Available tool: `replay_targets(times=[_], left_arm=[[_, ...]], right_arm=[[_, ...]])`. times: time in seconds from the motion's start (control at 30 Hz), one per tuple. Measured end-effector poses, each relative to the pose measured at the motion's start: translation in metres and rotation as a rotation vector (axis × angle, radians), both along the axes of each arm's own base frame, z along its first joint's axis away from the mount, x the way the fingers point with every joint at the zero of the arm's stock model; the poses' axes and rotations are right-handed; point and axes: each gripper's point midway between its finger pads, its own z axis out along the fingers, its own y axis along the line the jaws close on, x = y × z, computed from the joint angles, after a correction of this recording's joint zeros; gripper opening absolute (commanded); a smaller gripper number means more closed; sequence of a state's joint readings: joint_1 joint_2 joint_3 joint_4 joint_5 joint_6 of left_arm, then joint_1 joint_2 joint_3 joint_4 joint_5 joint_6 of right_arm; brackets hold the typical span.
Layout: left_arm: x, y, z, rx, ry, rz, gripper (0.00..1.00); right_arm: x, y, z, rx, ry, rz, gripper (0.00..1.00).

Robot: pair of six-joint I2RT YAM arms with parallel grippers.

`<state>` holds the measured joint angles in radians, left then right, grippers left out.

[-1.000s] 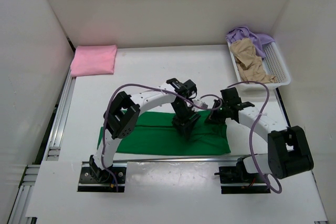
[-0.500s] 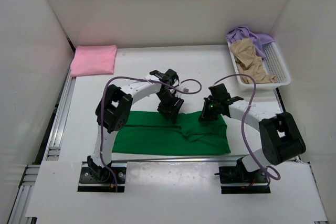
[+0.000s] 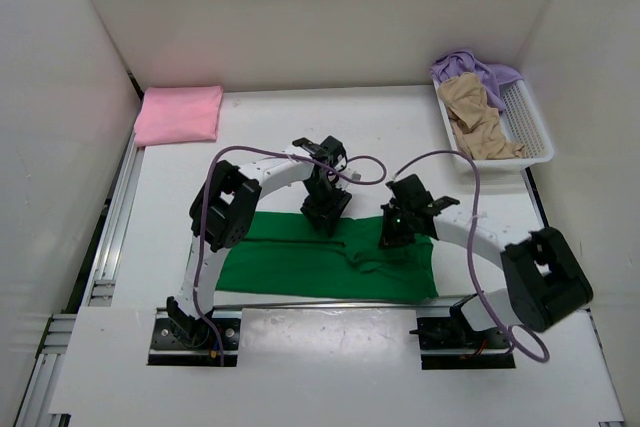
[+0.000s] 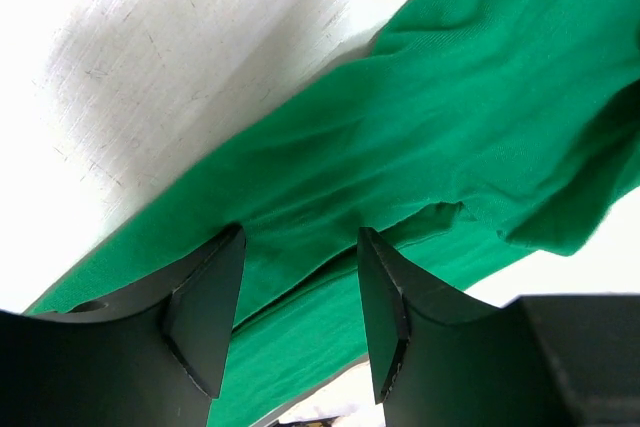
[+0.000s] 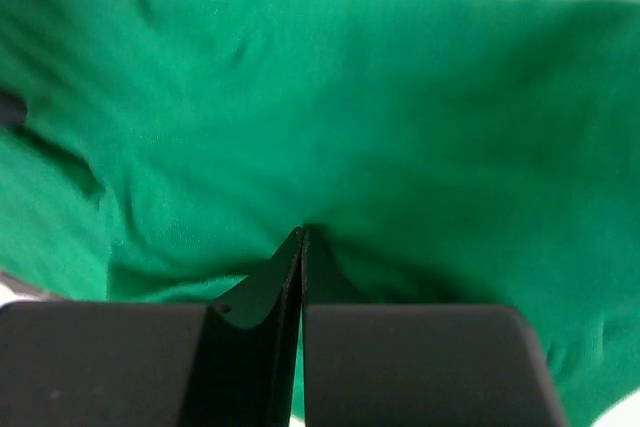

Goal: Fold and stack the t-shirts
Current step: Fold the other side of the tshirt into a rectangle

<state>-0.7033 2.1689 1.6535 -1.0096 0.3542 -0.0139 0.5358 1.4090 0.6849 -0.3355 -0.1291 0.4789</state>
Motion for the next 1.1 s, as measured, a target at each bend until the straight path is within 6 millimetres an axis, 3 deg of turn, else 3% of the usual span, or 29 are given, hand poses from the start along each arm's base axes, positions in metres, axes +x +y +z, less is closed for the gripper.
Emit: replay_targets(times=[0.23,0.53,0.7,0.93,1.1], left_arm=[[0.000,0.001,0.000,0.008,0.001,0.003,0.60],[0.001,0.001,0.000,0.010,0.003,0.003,0.60],[0.001,0.001,0.000,0.011,0.005,0.006,0.60],[0.001,0.003,0.000,0.017,0.008,0.008,0.60],[0.000,0.008,0.001,0.034,0.011,0.012,0.60]], right_arm=[[-0.018,-0.002,0.023,0.023,-0.092,0.003,0.00],[-0.056,-0.017,-0.002,-0.045,0.001,0.024,0.00],[-0.072,-0.026,0.004,-0.032,-0.008,0.010,0.00],[-0.079,-0.033,0.030,0.012,-0.091,-0.020,0.00],[-0.066,-0.047,0.035,-0.070,-0.105,-0.116,0.00]])
